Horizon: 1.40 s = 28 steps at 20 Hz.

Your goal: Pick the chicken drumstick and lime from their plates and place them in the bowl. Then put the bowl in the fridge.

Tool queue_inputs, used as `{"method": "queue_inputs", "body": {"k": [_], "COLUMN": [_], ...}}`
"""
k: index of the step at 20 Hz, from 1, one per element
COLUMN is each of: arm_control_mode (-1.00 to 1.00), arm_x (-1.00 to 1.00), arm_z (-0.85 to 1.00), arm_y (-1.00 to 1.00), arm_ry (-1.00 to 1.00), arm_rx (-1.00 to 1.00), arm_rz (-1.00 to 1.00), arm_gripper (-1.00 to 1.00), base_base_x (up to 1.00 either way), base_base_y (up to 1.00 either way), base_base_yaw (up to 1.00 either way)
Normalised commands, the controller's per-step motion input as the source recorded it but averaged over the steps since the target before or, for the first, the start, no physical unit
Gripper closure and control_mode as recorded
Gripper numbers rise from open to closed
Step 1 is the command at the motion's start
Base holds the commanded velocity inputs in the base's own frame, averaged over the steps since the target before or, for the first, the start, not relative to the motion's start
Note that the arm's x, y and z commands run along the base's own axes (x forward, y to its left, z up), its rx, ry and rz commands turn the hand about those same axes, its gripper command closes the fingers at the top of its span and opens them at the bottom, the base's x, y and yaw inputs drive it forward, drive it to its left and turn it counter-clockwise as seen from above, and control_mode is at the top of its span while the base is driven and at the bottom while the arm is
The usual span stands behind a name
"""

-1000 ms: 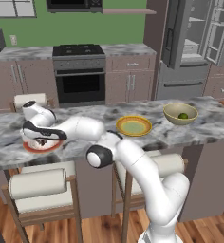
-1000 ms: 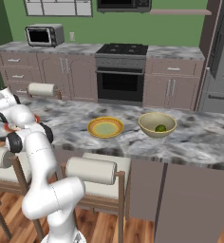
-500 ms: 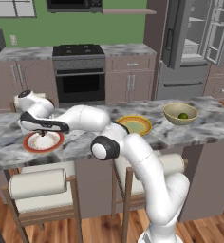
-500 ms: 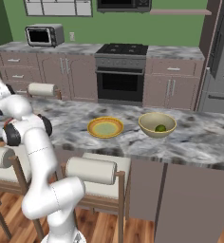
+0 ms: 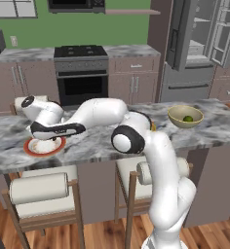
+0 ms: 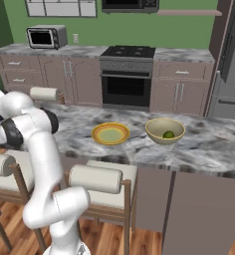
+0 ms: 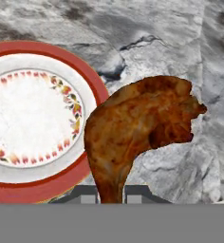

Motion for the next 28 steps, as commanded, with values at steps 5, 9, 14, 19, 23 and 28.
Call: {"method": "queue_inputs", "body": {"k": [5,9,14,19,23,28], "arm_control_mode": [-1.00,-1.00,-1.00,-1.00,-1.00,-1.00], "arm_x": [-0.26,-0.08,-0.15,-0.20,-0.21,-0.15], "arm_z": [0.23,0.36,0.26,0.23,0.21,0.17], "arm_y": [-0.84,-0.62,-0.62,-0.60,-0.64,-0.70], "arm_ry": [-0.06,0.00,0.00,0.00,0.00,0.00], "arm_rx": [0.01,0.00,0.00,0.00,0.00,0.00], "arm_rz": [0.00,-0.02,0.00,-0.02,-0.07,-0.09], "arm_gripper": [1.00,1.00,1.00,1.00,1.00,1.00], "base_base_x": [0.00,0.00,0.00,0.00,0.00,0.00], "base_base_y": [0.00,0.00,0.00,0.00,0.00,0.00], "base_base_yaw": [0.00,0.00,0.00,0.00,0.00,0.00]}}
